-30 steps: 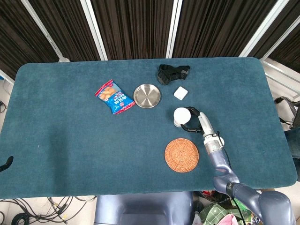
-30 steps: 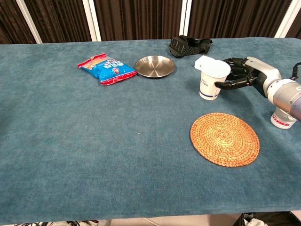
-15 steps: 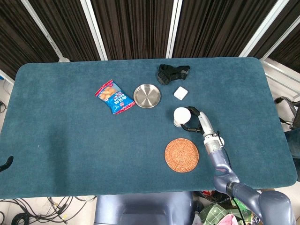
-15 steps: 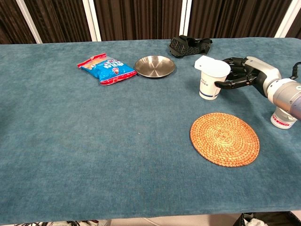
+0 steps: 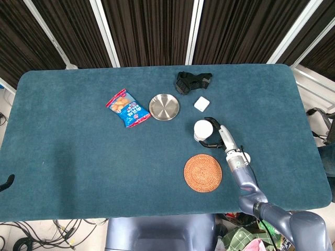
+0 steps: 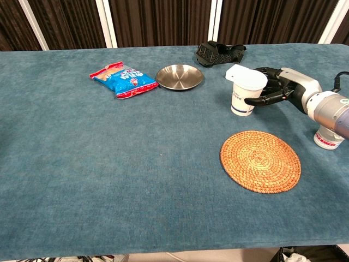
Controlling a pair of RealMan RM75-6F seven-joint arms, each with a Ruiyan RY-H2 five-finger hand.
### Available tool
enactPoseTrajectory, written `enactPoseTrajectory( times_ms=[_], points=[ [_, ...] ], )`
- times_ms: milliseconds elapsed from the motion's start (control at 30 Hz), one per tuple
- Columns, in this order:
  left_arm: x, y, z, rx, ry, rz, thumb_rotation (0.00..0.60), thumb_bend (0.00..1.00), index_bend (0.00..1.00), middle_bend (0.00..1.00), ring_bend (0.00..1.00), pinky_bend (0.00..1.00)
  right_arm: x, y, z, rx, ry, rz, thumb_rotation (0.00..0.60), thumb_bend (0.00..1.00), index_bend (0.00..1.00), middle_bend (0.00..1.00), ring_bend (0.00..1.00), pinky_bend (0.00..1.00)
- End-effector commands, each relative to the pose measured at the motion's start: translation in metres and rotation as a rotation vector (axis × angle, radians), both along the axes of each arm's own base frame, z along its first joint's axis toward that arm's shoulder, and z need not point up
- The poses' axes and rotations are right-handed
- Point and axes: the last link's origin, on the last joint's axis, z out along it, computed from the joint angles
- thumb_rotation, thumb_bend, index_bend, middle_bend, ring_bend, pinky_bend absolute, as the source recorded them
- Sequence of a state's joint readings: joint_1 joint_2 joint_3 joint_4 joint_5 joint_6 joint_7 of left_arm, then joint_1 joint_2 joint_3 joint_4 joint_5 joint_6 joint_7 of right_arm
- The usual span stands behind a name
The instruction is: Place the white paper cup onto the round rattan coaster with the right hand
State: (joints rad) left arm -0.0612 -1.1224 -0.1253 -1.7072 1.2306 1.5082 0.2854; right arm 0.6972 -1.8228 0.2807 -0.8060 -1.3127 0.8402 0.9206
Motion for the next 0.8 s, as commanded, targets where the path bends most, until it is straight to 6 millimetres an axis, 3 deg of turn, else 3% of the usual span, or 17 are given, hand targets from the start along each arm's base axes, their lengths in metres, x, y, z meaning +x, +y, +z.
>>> enactPoseTrajectory(
  times_ms=[33,167,367,800],
  points=[
    [0.0,0.0,0.0,0.002,0.0,0.001,0.6,0.24,0.0,0.04,0.0,0.0,0.001,-0.002,0.0,-0.002,0.003,0.0,0.6,0.12,0.17,0.2,0.2,0.11],
    [0.0,0.0,0.0,0.002,-0.001,0.003,0.6,0.24,0.0,0.04,0.0,0.0,0.003,-0.007,0.002,-0.017,0.007,0.0,0.6,0.13,0.24,0.26,0.26,0.14],
    [0.0,0.0,0.0,0.004,-0.002,0.005,0.6,0.24,0.0,0.04,0.0,0.0,0.004,-0.005,0.001,-0.039,0.016,0.011,0.6,0.22,0.37,0.41,0.38,0.23],
    [0.0,0.0,0.0,0.003,-0.002,0.008,0.6,0.24,0.0,0.04,0.0,0.0,0.004,0.002,0.012,-0.067,-0.012,0.047,0.6,0.26,0.4,0.41,0.38,0.23]
  ],
)
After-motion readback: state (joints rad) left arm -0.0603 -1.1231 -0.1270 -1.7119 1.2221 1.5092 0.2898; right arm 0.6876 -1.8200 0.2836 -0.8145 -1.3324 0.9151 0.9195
